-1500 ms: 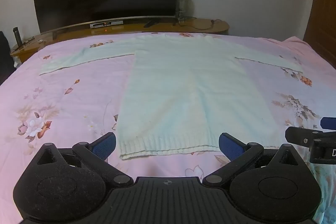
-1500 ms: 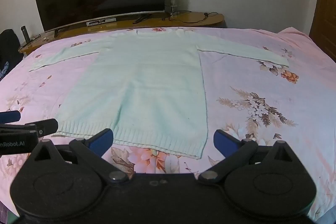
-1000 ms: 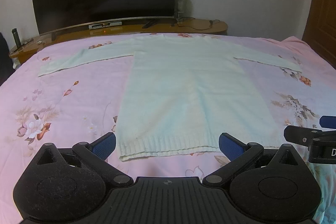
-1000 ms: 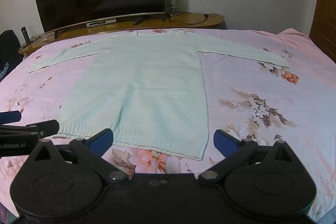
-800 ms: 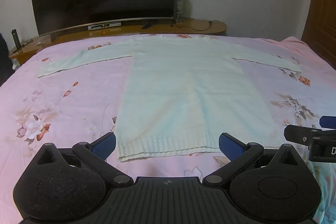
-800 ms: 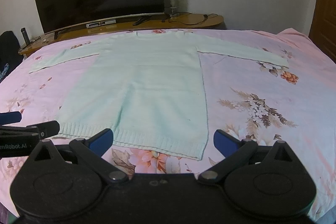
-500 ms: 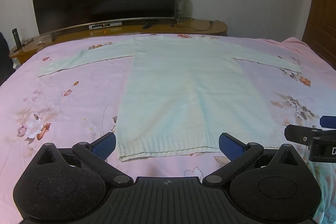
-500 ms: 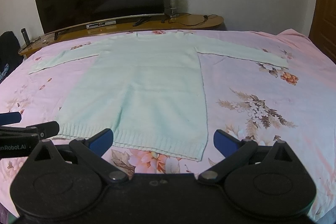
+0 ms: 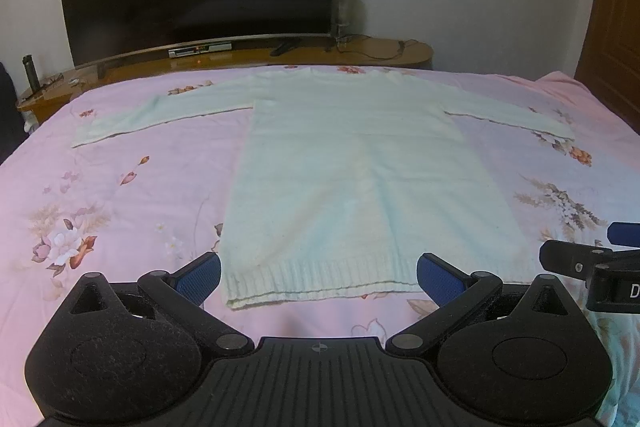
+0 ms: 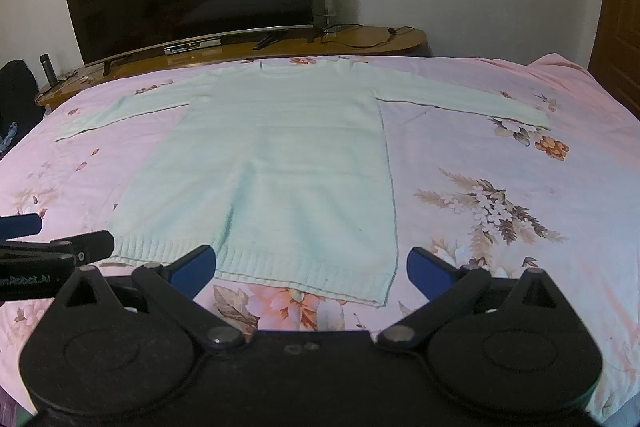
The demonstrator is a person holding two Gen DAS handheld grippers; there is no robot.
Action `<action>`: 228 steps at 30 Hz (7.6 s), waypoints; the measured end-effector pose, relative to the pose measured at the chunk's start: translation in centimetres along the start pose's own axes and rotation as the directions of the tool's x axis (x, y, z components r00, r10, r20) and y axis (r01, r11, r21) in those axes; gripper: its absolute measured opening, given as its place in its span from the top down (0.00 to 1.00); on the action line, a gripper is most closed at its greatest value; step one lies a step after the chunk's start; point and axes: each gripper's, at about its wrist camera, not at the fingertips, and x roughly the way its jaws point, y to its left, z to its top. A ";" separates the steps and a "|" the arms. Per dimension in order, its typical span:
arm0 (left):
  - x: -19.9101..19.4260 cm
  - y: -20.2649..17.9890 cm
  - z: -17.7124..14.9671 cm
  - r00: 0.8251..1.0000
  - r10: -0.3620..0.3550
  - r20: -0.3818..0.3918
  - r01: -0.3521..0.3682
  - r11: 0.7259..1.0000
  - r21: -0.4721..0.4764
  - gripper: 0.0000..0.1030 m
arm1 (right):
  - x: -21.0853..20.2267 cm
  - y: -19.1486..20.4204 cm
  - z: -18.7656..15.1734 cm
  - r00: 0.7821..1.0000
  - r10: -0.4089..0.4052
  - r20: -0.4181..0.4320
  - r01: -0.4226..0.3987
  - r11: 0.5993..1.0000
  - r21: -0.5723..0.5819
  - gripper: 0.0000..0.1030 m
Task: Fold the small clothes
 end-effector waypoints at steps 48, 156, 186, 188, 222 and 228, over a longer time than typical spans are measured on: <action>26.7 18.2 11.7 0.976 0.218 -0.005 -0.210 0.933 -0.292 0.00 | 26.1 -38.1 11.1 0.960 -0.234 0.152 -0.002 0.541 0.841 0.57; 42.2 14.8 19.2 0.965 -0.259 -0.030 0.229 0.897 -0.379 0.97 | 33.2 -15.0 18.3 0.995 0.054 0.081 -0.075 0.955 0.287 0.67; 40.0 14.5 17.8 0.977 -0.207 0.056 0.213 0.915 -0.343 0.96 | 38.6 -17.4 22.9 0.982 0.167 0.088 -0.184 0.950 0.253 0.79; 39.3 14.7 18.3 0.982 -0.168 0.091 0.189 0.923 -0.335 0.96 | 38.1 -17.4 23.4 0.980 0.158 0.124 -0.185 0.952 0.246 0.69; 28.4 31.5 9.4 0.971 0.211 0.113 -0.049 0.635 -0.771 0.42 | 26.3 -17.6 17.0 0.987 0.102 0.127 -0.123 0.977 0.174 0.72; 28.1 37.9 6.5 0.962 0.236 0.136 0.023 0.430 -0.903 0.42 | 24.8 -19.4 14.8 0.992 0.076 0.096 -0.101 0.950 0.295 0.72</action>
